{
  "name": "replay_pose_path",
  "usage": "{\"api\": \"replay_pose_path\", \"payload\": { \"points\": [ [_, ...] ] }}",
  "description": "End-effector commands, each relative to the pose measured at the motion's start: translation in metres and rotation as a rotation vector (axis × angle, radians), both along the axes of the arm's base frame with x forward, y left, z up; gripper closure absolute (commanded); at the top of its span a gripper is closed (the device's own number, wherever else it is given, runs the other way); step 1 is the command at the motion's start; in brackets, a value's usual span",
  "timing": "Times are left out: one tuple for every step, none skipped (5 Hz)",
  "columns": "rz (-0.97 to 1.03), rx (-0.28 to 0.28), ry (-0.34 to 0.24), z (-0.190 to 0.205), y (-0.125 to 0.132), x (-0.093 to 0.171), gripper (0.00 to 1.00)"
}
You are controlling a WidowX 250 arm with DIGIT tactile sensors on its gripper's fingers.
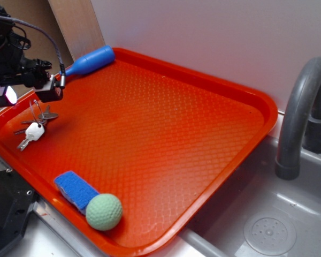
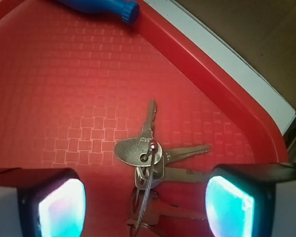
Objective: Grab the silver keys.
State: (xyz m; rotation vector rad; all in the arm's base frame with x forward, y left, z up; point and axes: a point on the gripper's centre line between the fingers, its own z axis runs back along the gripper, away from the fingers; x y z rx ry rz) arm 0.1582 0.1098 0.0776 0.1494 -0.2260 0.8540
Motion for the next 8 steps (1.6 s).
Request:
{"api": "replay_pose_path", "payload": {
  "points": [
    [0.021, -0.069, 0.017, -0.02, 0.0, -0.017, 0.0],
    [0.099, -0.178, -0.027, -0.031, 0.004, -0.018, 1.0],
    [0.061, -0.154, -0.017, -0.029, 0.0, -0.015, 1.0],
    [0.043, -0.146, -0.017, -0.027, 0.0, -0.014, 1.0],
    [0.0, -0.121, -0.005, -0.011, 0.002, -0.012, 1.0],
    [-0.039, -0.091, -0.046, 0.039, 0.0, -0.006, 1.0],
    [-0.149, -0.101, -0.086, 0.089, -0.013, 0.015, 1.0],
    [-0.402, -0.024, -0.032, 0.137, -0.045, 0.056, 1.0]
  ]
}}
